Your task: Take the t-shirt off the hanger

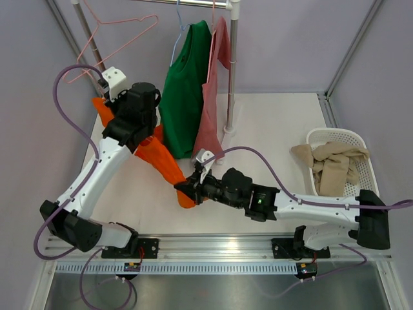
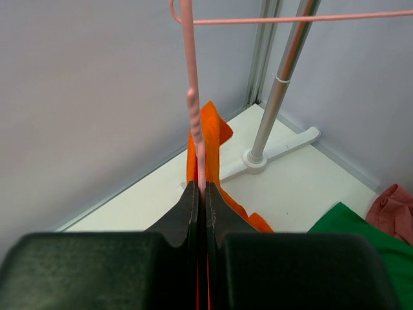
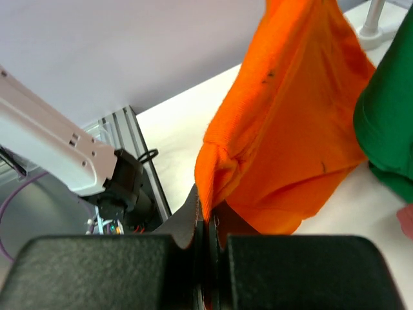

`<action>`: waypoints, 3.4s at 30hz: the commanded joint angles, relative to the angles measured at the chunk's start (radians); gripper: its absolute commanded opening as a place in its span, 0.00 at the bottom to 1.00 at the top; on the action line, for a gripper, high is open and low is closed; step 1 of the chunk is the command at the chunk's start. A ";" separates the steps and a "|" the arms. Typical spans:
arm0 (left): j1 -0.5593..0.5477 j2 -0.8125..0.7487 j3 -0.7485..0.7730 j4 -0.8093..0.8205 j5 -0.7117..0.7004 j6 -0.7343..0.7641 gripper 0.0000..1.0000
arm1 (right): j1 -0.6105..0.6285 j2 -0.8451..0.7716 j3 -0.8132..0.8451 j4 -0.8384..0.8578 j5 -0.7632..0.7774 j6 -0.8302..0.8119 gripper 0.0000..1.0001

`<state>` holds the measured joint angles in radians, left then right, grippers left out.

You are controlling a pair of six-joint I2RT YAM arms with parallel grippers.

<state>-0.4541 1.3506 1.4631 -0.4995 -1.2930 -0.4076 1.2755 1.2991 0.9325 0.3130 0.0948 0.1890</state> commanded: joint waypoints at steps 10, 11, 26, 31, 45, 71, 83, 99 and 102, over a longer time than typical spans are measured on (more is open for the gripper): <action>0.086 0.035 0.180 0.069 -0.038 0.038 0.00 | 0.038 -0.107 -0.162 -0.028 0.062 0.099 0.00; 0.086 0.039 0.199 0.068 -0.042 0.047 0.00 | 0.038 -0.100 -0.162 -0.008 0.060 0.102 0.00; 0.088 -0.445 -0.087 -0.166 0.835 0.029 0.00 | 0.027 0.187 0.219 -0.090 0.168 -0.017 0.00; 0.088 -0.492 -0.049 -0.416 0.997 -0.043 0.00 | -0.033 0.259 0.369 -0.163 0.181 -0.034 0.00; 0.088 -0.636 0.062 -0.473 0.933 0.109 0.00 | -0.116 0.229 0.447 -0.364 0.141 -0.037 0.00; 0.147 -0.394 -0.075 0.280 1.086 0.400 0.00 | -0.461 0.022 1.066 -1.008 0.272 -0.181 0.00; 0.241 -0.144 0.088 0.452 1.282 0.449 0.00 | -0.807 0.265 1.594 -1.143 0.247 -0.281 0.00; 0.298 0.015 0.143 0.726 1.282 0.429 0.00 | -1.025 0.284 1.664 -0.780 0.505 -0.602 0.00; 0.298 0.037 0.160 0.768 1.273 0.440 0.00 | -1.094 0.298 1.730 -0.770 0.514 -0.637 0.00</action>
<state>-0.1581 1.3758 1.5585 0.1131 -0.0319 0.0196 0.2356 1.6058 2.5774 -0.5980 0.5411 -0.3290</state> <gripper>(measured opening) 0.031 0.026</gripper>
